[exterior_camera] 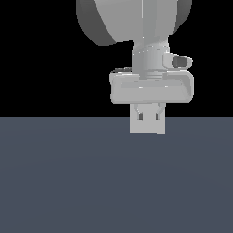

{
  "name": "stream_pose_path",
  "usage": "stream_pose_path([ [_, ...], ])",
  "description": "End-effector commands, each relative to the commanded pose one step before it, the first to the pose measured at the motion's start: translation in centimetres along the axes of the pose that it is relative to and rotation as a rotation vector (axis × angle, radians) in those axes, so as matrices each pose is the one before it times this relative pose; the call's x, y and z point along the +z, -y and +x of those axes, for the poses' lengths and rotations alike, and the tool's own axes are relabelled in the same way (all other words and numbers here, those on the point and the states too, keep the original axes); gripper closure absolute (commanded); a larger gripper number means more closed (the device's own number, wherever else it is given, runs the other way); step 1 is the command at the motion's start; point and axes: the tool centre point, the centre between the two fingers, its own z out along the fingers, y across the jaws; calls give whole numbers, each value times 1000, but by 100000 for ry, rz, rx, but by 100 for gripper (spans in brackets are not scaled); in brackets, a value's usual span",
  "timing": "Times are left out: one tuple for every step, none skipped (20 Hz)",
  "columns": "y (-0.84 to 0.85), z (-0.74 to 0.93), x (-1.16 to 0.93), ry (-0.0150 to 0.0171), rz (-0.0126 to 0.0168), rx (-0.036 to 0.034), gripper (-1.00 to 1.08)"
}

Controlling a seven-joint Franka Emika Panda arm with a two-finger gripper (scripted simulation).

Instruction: Plug the charger into the wall socket.

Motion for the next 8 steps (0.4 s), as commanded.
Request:
stream_pose_path([
  [1, 658, 134, -11, -3, -2, 108],
  [1, 168, 36, 0, 0, 0, 108],
  [1, 133, 29, 0, 0, 0, 108],
  [2, 99, 21, 0, 0, 0, 108],
  [2, 64, 14, 0, 0, 0, 108],
  [2, 30, 6, 0, 0, 0, 108],
  [3, -4, -1, 0, 0, 0, 108],
  [-26, -15, 12, 23, -14, 41, 108],
])
